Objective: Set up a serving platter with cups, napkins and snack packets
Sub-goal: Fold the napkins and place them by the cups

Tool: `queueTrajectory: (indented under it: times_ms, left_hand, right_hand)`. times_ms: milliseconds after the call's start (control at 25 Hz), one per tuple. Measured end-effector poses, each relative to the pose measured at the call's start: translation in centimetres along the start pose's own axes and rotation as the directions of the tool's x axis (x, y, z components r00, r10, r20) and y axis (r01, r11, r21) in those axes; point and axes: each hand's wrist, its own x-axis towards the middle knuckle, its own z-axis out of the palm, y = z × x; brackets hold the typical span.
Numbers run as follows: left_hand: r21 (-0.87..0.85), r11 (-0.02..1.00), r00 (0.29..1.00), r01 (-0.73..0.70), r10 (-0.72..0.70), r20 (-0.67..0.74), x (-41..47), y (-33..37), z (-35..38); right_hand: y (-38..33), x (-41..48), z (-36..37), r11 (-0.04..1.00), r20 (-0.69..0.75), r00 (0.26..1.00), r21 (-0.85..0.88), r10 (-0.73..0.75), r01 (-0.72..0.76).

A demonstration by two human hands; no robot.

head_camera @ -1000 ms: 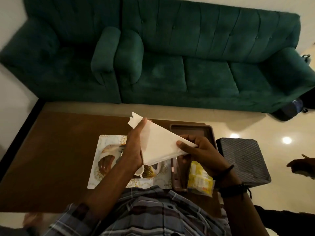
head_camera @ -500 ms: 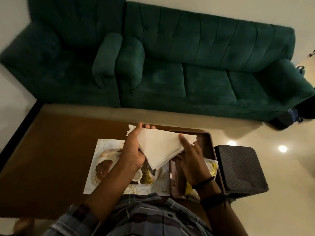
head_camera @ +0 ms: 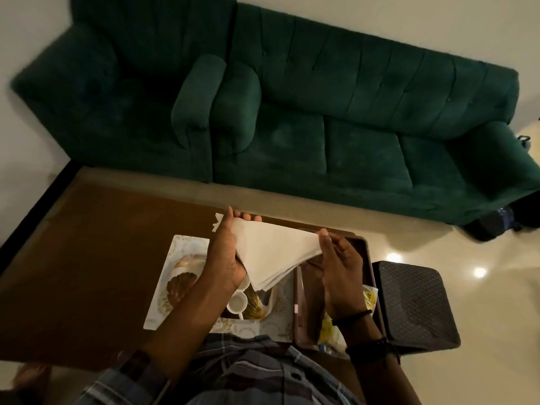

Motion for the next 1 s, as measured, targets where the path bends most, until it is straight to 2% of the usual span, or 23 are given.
queueTrajectory:
  times_ms: [360,520,560,640,720,800,1000]
  left_hand:
    - [-0.022,1.000,1.000,-0.018,0.018,0.020,-0.2,0.8,0.0]
    - [-0.059,0.998,0.999,-0.024,0.025,0.026,0.0,0.7,-0.2]
    - [-0.068,0.997,1.000,-0.020,0.021,0.011,0.1,0.6,-0.1]
    - [-0.089,0.996,0.999,-0.032,0.030,-0.031,0.4,0.4,0.0]
    - [-0.101,0.994,0.997,-0.048,0.041,-0.068,0.6,0.3,0.1]
    - [-0.104,0.992,0.994,-0.066,0.057,-0.092,0.8,0.1,0.1]
    - [-0.078,0.993,0.987,-0.094,0.082,-0.138,1.1,-0.2,-0.5]
  right_hand:
    - [0.2,0.8,-0.3,0.995,0.021,1.000,-0.094,-0.019,0.021]
    - [0.1,0.8,-0.1,0.997,-0.051,0.999,-0.073,-0.019,0.016]
    - [0.0,0.6,0.1,0.999,-0.050,0.998,-0.003,0.040,-0.040]
    - [0.1,0.1,0.9,0.963,0.052,0.970,0.112,0.239,-0.243]
    - [0.4,-1.0,1.9,0.893,0.193,0.887,0.085,0.420,-0.442]
    - [0.8,-1.9,3.1,0.855,0.275,0.834,0.071,0.478,-0.514]
    - [1.4,-1.6,3.5,0.929,0.187,0.925,0.109,0.331,-0.354]
